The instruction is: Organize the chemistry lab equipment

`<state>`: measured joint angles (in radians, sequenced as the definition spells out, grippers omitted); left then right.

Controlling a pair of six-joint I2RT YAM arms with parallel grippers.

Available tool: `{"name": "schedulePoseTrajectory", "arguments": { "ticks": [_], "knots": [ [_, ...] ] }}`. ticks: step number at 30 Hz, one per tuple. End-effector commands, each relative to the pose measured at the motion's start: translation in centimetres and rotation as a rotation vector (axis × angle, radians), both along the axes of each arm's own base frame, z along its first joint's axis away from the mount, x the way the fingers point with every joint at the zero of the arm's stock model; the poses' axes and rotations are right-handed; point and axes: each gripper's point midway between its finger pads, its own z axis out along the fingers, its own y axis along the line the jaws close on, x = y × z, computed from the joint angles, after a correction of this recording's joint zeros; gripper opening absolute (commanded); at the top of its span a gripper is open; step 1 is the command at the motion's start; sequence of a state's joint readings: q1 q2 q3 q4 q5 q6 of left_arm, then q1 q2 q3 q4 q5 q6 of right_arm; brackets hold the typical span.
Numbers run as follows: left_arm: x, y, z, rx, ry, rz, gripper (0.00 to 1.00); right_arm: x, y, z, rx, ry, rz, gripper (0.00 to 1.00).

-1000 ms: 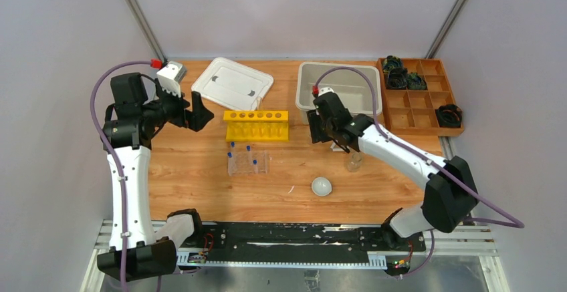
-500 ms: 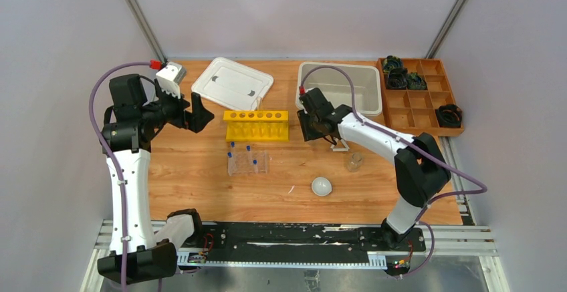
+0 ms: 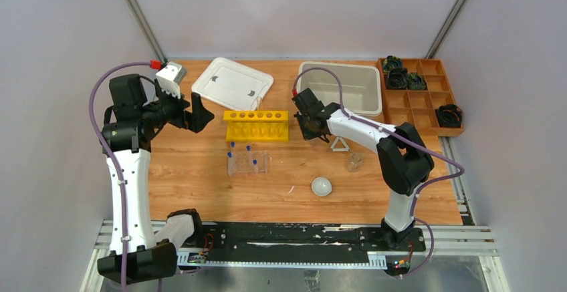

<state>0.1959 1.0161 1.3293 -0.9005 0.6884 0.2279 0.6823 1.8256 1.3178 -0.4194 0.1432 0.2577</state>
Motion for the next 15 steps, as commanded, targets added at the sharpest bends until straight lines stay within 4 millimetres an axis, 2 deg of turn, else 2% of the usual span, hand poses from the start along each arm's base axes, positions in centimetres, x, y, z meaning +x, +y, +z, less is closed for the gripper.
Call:
{"name": "schedulePoseTrajectory", "arguments": {
  "ticks": [1,4,6,11,15],
  "knots": [
    [-0.1,-0.1,1.2,0.003,-0.041,-0.013,1.0,0.5,-0.8,0.6,-0.02,-0.013,-0.024,0.0],
    [0.0,-0.2,1.2,0.002,-0.04,-0.015,1.0,0.0,-0.5,2.6,0.022,-0.032,-0.012,0.0],
    [0.0,-0.2,1.3,0.002,-0.044,-0.019,1.0,-0.6,0.0,5.0,0.066,-0.048,0.012,0.0],
    [0.2,-0.3,1.8,-0.004,-0.05,-0.026,1.0,-2.9,0.7,13.0,0.196,-0.107,0.104,0.0],
    [0.3,-0.4,2.0,-0.01,-0.051,-0.031,1.0,-3.3,-0.5,18.9,0.233,-0.216,0.109,0.0]
  ]
}}
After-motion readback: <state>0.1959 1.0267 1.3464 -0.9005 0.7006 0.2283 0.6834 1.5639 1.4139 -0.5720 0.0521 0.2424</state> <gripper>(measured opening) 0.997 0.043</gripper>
